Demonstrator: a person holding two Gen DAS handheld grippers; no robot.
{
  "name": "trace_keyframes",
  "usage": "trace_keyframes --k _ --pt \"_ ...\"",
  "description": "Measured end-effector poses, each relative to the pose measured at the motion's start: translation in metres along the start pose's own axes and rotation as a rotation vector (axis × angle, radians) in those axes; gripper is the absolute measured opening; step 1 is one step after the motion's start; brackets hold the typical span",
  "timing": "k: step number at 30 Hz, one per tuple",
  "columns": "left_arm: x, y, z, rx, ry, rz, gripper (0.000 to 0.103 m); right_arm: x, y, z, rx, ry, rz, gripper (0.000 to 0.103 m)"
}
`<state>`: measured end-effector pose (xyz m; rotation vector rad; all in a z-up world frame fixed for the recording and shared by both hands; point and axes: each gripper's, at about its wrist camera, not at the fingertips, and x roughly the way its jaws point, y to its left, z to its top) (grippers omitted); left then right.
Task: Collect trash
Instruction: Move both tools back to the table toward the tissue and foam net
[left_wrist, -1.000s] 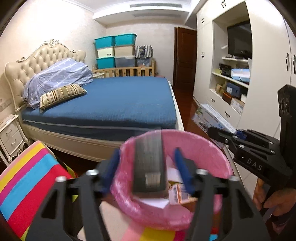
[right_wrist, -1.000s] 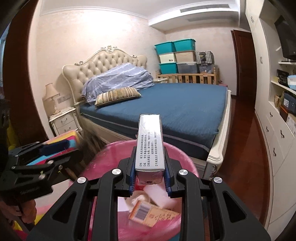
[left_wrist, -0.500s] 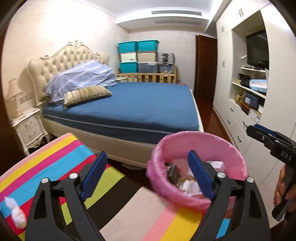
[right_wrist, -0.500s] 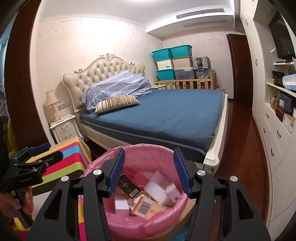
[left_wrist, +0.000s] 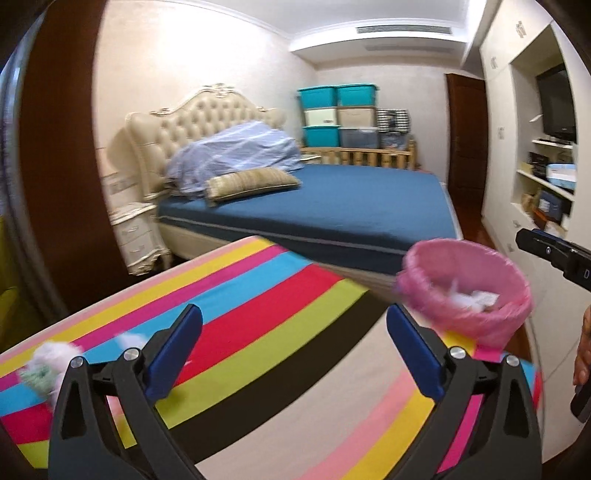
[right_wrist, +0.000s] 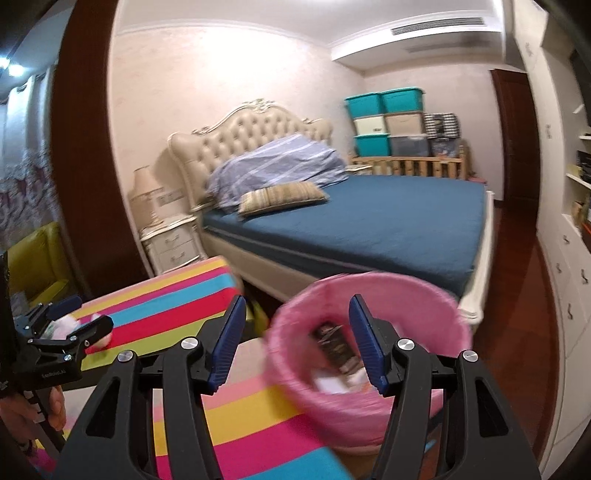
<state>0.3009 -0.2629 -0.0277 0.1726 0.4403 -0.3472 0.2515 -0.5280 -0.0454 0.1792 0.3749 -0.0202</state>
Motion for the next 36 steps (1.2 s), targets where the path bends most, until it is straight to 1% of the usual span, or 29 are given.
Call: trace_keyframes --k 5,12,15,21,25,28,32,36 --pt "-0.043 0.051 -0.023 -0.02 -0.003 0.11 0.098 0.01 0.05 -0.008 -0.024 0.043 0.075 0.056" --pt "-0.094 0.126 -0.059 -0.07 0.025 0.275 0.098 0.025 0.127 -0.022 -0.087 0.101 0.186 0.056" --pt "-0.108 0.16 -0.073 -0.112 0.042 0.343 0.098 0.032 0.16 -0.025 -0.12 0.136 0.237 0.056" --pt "-0.123 0.222 -0.093 -0.227 0.073 0.435 0.098 0.049 0.219 -0.037 -0.201 0.18 0.308 0.056" --pt "-0.127 0.247 -0.099 -0.271 0.075 0.464 0.098 0.069 0.246 -0.039 -0.222 0.219 0.334 0.056" --pt "-0.125 0.261 -0.103 -0.278 0.102 0.475 0.098 0.082 0.256 -0.044 -0.235 0.239 0.344 0.056" --pt "-0.11 0.269 -0.103 -0.29 0.139 0.452 0.098 0.108 0.277 -0.047 -0.256 0.292 0.346 0.056" --pt "-0.091 0.272 -0.098 -0.271 0.151 0.448 0.098 0.136 0.297 -0.051 -0.285 0.35 0.333 0.056"
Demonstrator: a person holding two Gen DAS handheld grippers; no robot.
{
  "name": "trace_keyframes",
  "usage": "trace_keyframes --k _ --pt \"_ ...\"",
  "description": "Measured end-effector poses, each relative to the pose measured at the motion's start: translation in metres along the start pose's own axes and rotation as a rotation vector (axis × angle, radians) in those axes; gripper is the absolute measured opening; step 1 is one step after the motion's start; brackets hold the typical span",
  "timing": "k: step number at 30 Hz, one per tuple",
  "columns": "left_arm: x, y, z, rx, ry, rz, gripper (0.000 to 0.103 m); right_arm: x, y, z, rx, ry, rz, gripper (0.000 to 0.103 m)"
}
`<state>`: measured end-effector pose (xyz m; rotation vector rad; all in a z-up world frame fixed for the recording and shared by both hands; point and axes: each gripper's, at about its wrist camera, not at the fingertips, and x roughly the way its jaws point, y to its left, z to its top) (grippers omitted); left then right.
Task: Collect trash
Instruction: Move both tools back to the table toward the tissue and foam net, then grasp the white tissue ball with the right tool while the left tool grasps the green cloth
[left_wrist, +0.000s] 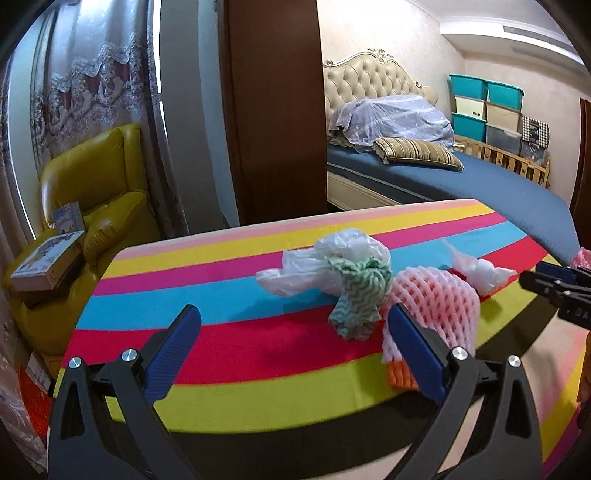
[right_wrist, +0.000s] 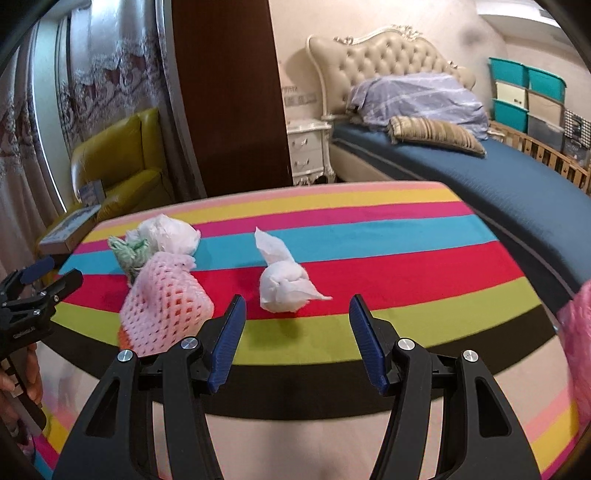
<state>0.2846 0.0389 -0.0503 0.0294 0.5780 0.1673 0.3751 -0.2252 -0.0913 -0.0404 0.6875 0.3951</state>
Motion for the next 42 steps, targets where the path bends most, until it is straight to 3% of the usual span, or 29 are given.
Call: trace_keyframes --k 13,14,16,19,25,27,28,32,42 --pt "0.047 -0.019 0.021 0.023 0.057 -0.076 0.096 0.067 0.007 0.021 -0.023 0.138 0.032 0.056" --pt "0.049 -0.018 0.022 0.016 0.061 -0.08 0.095 0.068 0.007 0.02 -0.029 0.14 0.032 0.055" --pt "0.052 -0.016 0.025 -0.002 0.067 -0.09 0.094 0.069 0.01 0.018 -0.04 0.149 0.039 0.037" --pt "0.06 -0.019 0.028 -0.013 0.084 -0.11 0.087 0.061 0.009 0.019 -0.038 0.102 0.032 0.031" --pt "0.073 -0.028 0.029 -0.002 0.123 -0.15 0.067 0.054 0.009 0.018 -0.039 0.068 0.01 0.03" --pt "0.074 -0.032 0.029 0.009 0.134 -0.171 0.032 0.055 0.006 0.018 -0.022 0.074 0.012 0.03" --pt "0.073 -0.035 0.029 0.016 0.138 -0.186 0.028 0.055 0.005 0.017 -0.016 0.075 0.014 0.03" --pt "0.058 -0.038 0.027 0.027 0.1 -0.193 0.024 0.055 0.003 0.017 -0.002 0.078 0.021 0.03" --pt "0.011 -0.04 0.012 0.066 0.03 -0.13 0.024 0.033 0.012 0.006 -0.014 0.042 0.028 0.03"
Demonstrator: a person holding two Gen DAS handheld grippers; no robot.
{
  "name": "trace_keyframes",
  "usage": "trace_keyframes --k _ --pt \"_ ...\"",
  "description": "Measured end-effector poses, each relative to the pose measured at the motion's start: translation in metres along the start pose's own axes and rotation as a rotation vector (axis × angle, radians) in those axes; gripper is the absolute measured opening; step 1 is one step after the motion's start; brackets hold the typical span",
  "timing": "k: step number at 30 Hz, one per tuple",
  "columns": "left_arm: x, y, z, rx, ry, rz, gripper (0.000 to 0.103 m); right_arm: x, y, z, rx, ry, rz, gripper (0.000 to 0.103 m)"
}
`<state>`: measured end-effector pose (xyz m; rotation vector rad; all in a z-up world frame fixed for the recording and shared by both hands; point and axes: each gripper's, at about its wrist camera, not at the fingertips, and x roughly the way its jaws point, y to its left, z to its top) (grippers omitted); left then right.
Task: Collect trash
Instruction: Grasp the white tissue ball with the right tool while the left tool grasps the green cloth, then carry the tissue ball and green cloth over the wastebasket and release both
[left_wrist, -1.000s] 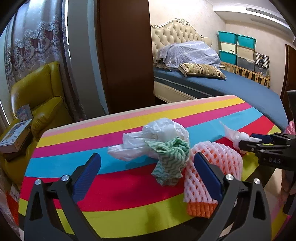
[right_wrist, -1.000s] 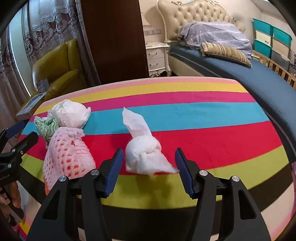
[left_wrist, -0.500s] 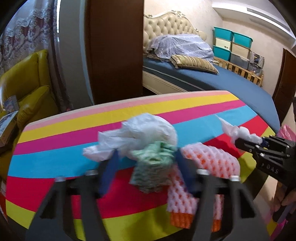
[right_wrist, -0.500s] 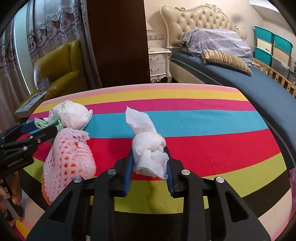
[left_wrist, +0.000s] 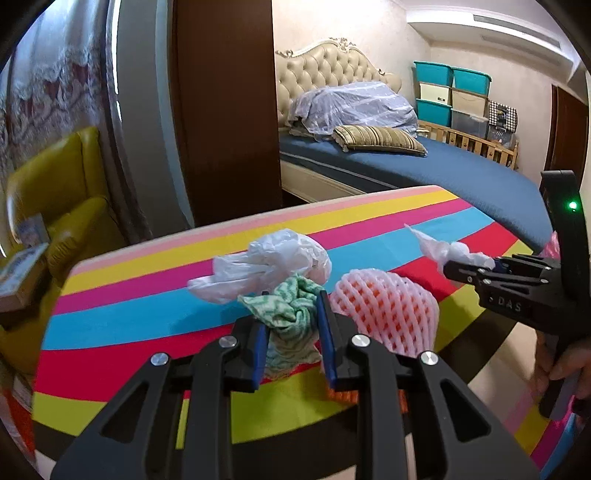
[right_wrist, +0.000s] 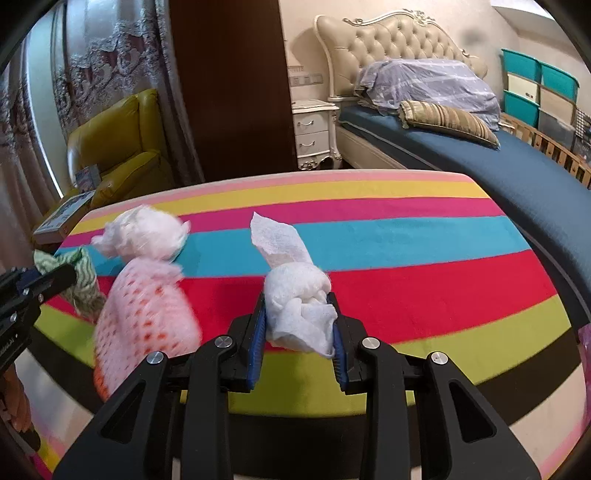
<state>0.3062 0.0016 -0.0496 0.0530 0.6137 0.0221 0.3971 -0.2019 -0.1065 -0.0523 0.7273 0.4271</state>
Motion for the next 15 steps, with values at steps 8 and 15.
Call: trace_keyframes --k 8,15 --pt "-0.03 -0.009 -0.019 -0.004 -0.039 0.023 0.024 -0.054 0.013 -0.025 -0.004 -0.069 0.015 0.03" --pt "-0.049 -0.021 -0.023 -0.002 -0.08 0.019 0.024 -0.091 0.01 -0.041 0.006 -0.123 0.009 0.03"
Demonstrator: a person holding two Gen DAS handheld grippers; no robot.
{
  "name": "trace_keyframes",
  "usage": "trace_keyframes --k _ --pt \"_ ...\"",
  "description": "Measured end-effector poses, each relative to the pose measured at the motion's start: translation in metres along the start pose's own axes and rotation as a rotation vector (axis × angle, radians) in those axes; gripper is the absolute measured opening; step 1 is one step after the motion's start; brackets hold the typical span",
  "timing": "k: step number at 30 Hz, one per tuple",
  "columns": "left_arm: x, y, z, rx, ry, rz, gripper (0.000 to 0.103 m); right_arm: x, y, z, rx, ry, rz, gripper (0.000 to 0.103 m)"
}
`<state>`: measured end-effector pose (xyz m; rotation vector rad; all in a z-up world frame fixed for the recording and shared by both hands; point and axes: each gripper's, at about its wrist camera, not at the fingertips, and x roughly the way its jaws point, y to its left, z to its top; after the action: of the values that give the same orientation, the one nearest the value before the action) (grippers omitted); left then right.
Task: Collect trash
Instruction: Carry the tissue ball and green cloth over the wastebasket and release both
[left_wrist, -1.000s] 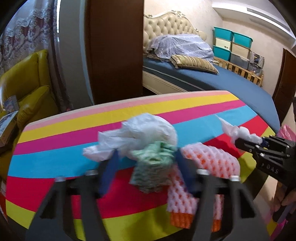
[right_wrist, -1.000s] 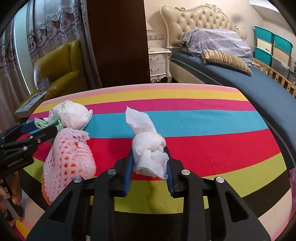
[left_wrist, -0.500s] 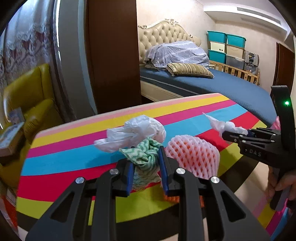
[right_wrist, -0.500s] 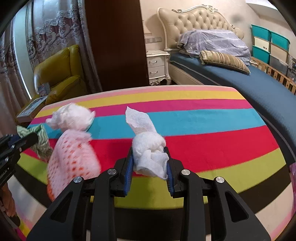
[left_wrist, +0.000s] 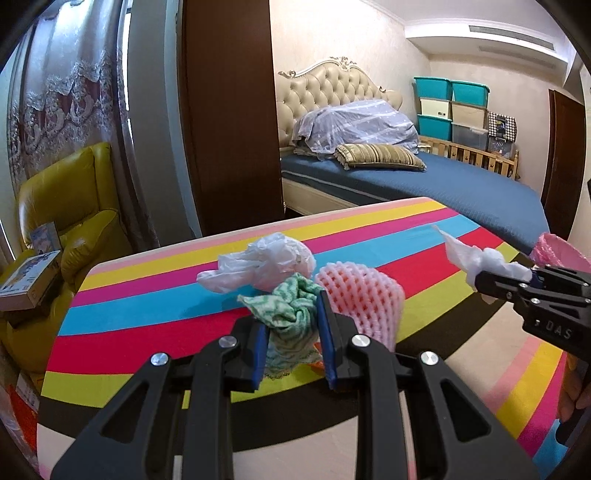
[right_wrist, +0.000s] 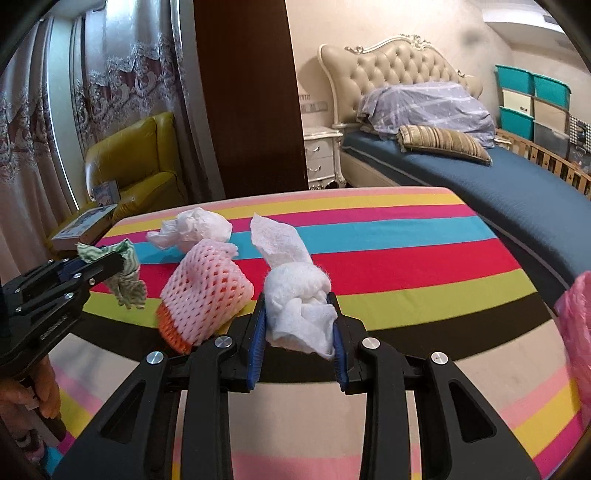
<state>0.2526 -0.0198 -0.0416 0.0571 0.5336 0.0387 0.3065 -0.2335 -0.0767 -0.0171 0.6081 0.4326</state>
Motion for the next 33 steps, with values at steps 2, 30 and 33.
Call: trace_keyframes --k 2,30,33 --pt "-0.005 -0.003 -0.002 0.003 -0.007 -0.002 0.024 -0.008 -0.001 -0.002 0.007 -0.008 0.002 0.03" --pt "-0.049 -0.053 -0.011 0.066 -0.077 -0.102 0.024 -0.084 -0.011 -0.029 0.04 -0.106 -0.018 0.03" --pt "-0.048 -0.064 -0.01 0.085 -0.083 -0.123 0.024 -0.093 -0.019 -0.031 0.051 -0.12 -0.033 0.03"
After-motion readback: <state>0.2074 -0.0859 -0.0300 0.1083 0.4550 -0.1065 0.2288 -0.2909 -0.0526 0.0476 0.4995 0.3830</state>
